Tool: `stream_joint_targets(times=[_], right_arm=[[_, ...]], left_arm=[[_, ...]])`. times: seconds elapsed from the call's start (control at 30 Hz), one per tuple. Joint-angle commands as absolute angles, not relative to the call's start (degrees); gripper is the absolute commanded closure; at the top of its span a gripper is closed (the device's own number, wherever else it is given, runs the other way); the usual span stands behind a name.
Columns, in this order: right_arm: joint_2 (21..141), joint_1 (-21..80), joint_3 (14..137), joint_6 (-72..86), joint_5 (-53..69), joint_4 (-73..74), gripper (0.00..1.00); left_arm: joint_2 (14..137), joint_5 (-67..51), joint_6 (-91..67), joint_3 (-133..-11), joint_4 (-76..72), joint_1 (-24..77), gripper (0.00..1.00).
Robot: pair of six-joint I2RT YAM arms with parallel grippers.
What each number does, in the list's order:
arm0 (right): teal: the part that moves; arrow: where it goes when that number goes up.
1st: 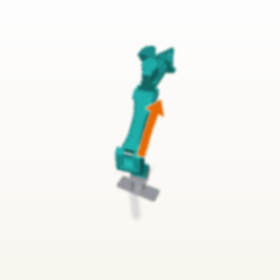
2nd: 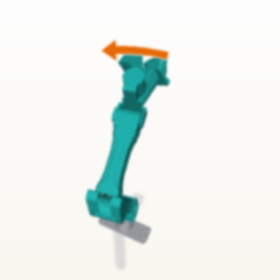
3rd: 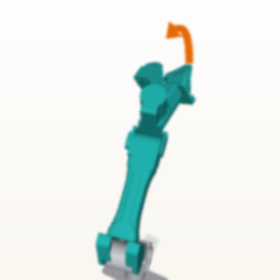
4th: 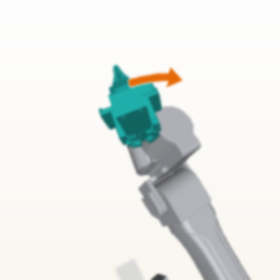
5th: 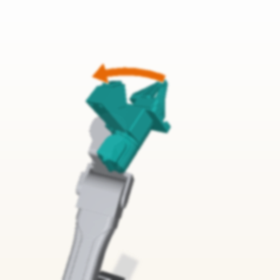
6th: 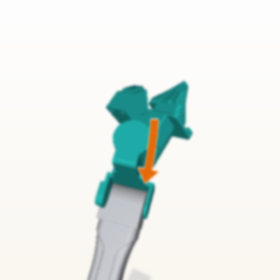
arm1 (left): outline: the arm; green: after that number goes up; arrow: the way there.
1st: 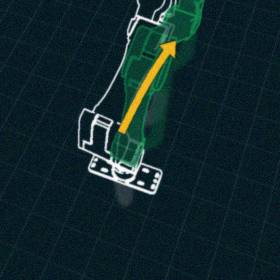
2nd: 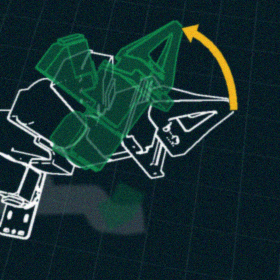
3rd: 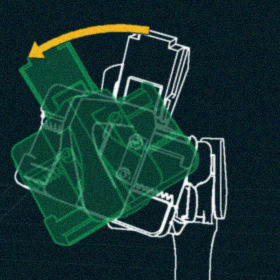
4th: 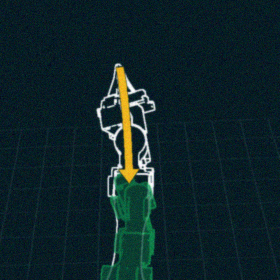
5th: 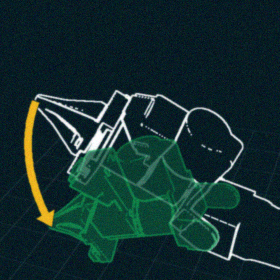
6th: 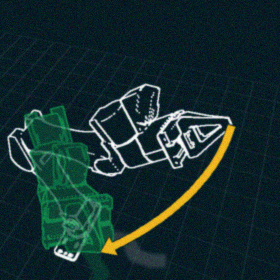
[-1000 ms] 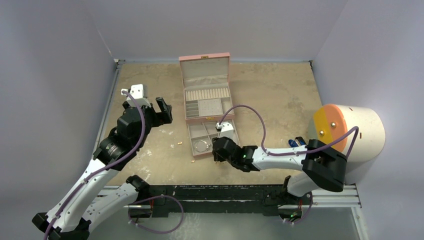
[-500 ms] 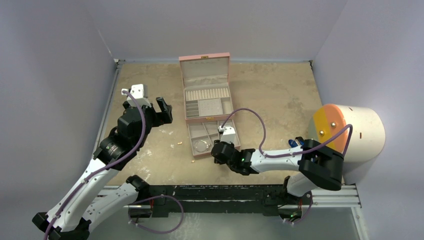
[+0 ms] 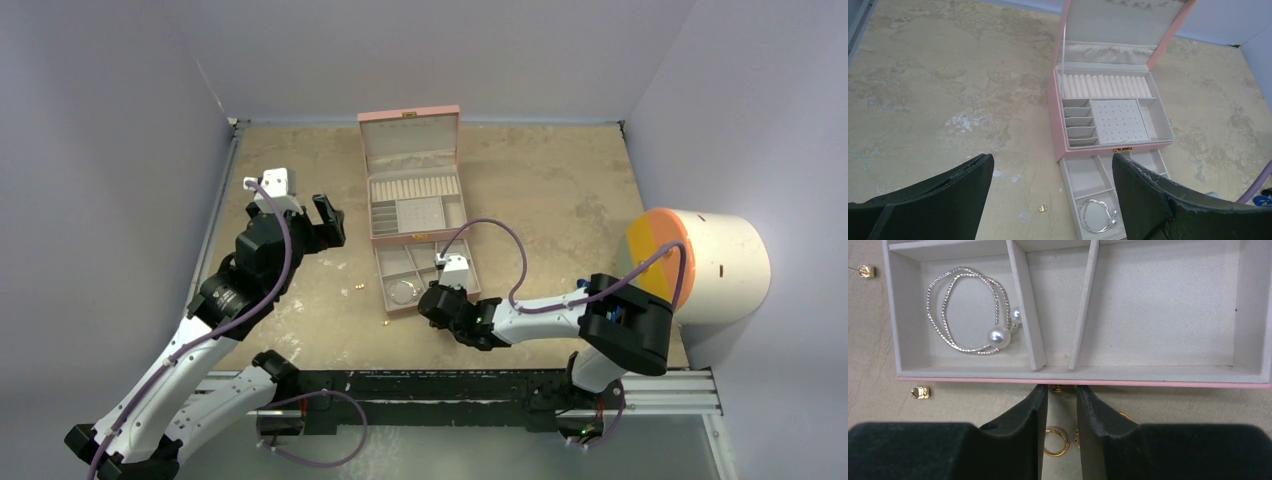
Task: Organize the mixed jewelry
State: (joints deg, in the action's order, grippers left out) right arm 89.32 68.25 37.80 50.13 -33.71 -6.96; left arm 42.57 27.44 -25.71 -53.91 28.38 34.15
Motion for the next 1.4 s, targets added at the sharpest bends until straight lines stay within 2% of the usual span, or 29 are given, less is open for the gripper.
stream_joint_targets(times=[0.0,0.17,0.57,1.37], right_arm=[[89.9,68.5,39.6,51.0,-35.9,-8.2,0.71],[90.4,68.5,40.5,50.8,-36.0,-7.8,0.75],[92.5,68.5,43.9,49.6,-36.2,-6.7,1.0],[97.3,61.8,49.9,41.9,-38.3,-14.1,1.0]], left_arm=[[42.4,27.8,-24.7,-54.8,26.7,34.3,0.12],[42.5,27.7,-24.7,-54.8,26.8,34.3,0.12],[42.3,27.6,-24.7,-54.8,26.7,34.3,0.12],[42.3,27.8,-24.6,-54.8,26.7,34.3,0.12]])
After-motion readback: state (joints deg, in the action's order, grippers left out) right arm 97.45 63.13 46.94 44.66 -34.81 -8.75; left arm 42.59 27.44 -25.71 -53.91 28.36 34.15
